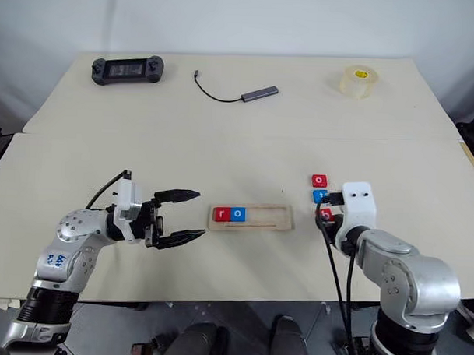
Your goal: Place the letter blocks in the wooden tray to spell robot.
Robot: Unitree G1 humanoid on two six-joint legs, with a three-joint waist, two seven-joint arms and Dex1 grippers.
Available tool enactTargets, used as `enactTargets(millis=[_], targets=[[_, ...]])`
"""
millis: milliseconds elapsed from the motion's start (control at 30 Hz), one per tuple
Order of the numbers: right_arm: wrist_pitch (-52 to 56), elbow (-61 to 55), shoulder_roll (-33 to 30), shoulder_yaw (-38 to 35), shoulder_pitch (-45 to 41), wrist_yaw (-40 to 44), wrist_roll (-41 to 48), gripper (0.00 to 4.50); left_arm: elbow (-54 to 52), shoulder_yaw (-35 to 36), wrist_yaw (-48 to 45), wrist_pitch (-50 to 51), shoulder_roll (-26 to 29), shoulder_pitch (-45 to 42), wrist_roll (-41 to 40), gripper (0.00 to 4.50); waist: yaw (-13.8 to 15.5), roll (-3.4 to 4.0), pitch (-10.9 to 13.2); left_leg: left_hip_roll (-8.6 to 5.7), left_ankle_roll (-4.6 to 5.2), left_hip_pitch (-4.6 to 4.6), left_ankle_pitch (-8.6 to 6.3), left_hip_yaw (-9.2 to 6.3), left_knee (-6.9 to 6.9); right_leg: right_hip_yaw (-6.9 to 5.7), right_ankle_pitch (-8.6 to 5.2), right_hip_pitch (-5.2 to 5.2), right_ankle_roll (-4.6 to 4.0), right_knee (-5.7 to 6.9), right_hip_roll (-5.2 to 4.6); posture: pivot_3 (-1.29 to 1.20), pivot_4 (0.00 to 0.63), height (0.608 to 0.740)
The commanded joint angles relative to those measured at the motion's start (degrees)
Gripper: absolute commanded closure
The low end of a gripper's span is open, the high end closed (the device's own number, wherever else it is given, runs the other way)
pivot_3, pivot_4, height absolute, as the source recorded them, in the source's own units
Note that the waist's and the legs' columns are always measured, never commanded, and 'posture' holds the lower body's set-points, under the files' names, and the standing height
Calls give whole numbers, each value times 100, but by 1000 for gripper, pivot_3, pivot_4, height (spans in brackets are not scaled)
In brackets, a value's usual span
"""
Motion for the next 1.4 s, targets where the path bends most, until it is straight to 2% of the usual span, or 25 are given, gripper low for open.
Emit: enactTargets(millis=[33,133,167,200,233,300,333,400,467,533,633,800,1000,1167,1300,1400], targets=[[29,-48,8,5,-89,-128,222,2030,-97,85,-50,36,96,-56,-99,0,3,0,0,0,0,0,0,-1,0,0,0,0,0,0,0,0,150,740],[29,51,-151,25,-157,-77,440,932,-116,96,-44,51,119,-45,-98,0,9,0,0,0,0,1,0,-1,0,0,0,1,0,-1,0,0,150,740],[29,52,-193,21,-157,-71,500,692,-124,102,-47,44,124,-27,-100,0,14,0,0,0,0,0,0,-2,0,0,0,1,0,0,0,0,150,740],[29,108,-404,-24,-186,63,643,305,-127,109,-43,34,126,-13,-95,0,14,0,0,-1,1,0,0,-3,0,0,0,1,0,0,0,0,150,740],[29,226,-943,-59,-238,492,890,47,-123,119,-39,1,125,1,-82,0,14,0,0,-2,1,0,0,-3,1,0,0,2,0,-1,-1,0,150,740],[-193,424,-2035,15,-306,1467,1234,47,-106,126,-52,-84,127,17,-46,0,37,9,6,-9,9,-1,0,-3,1,1,1,4,1,-4,-6,0,150,740],[-727,522,-2518,198,-224,2041,1281,47,-87,123,-64,-128,126,19,-29,0,33,9,6,-15,18,-4,-1,-3,3,2,2,4,3,-7,-12,0,150,740],[-1569,676,-3060,480,-53,2717,1266,47,-57,118,-79,-184,125,24,-14,0,23,-2,1,-11,21,-3,-3,-3,-5,-1,2,10,5,-22,-8,0,150,740],[-3235,1096,-3685,917,253,3881,775,47,-26,88,-73,-246,103,-3,22,0,10,-9,0,0,18,1,-4,-3,-11,-7,3,16,6,-34,1,0,150,740],[-4515,1610,-4035,1257,384,4733,397,47,-36,61,-56,-273,83,-17,38,0,6,-12,1,2,17,4,-4,7,-18,-5,3,17,7,-39,2,0,150,740],[-5980,2723,-4080,1784,68,5566,-108,47,-151,7,-51,-263,64,37,29,0,5,-14,2,-1,19,4,-3,18,-13,2,8,17,16,-39,-2,0,150,740],[-7729,4314,-3848,2505,-708,6511,-857,47,-317,-65,-83,-295,104,205,53,0,5,-15,3,1,19,4,-2,14,1,3,11,20,21,-40,-5,0,150,740],[-8898,5645,-3517,2897,-1363,7305,-1303,47,-456,-51,-54,-388,162,428,66,0,13,-14,3,0,18,0,-3,5,2,-7,11,21,20,-47,-10,0,150,740],[-9385,6325,-3297,3083,-1708,7690,-1573,47,-564,-9,30,-387,184,549,53,0,9,-14,3,1,16,0,-3,2,3,-10,11,23,20,-48,-9,0,150,740],[-9549,6868,-3171,3194,-1972,7889,-1774,928,-615,4,82,-385,194,592,54,0,11,-13,3,0,15,0,-3,0,8,-11,11,25,20,-46,-10,0,150,740],[-9649,7111,-3111,3204,-2092,7979,-1863,2026,-627,7,105,-383,197,596,63,0,12,-13,3,1,14,0,-4,-5,12,-15,10,28,20,-46,-10,0,150,740]])
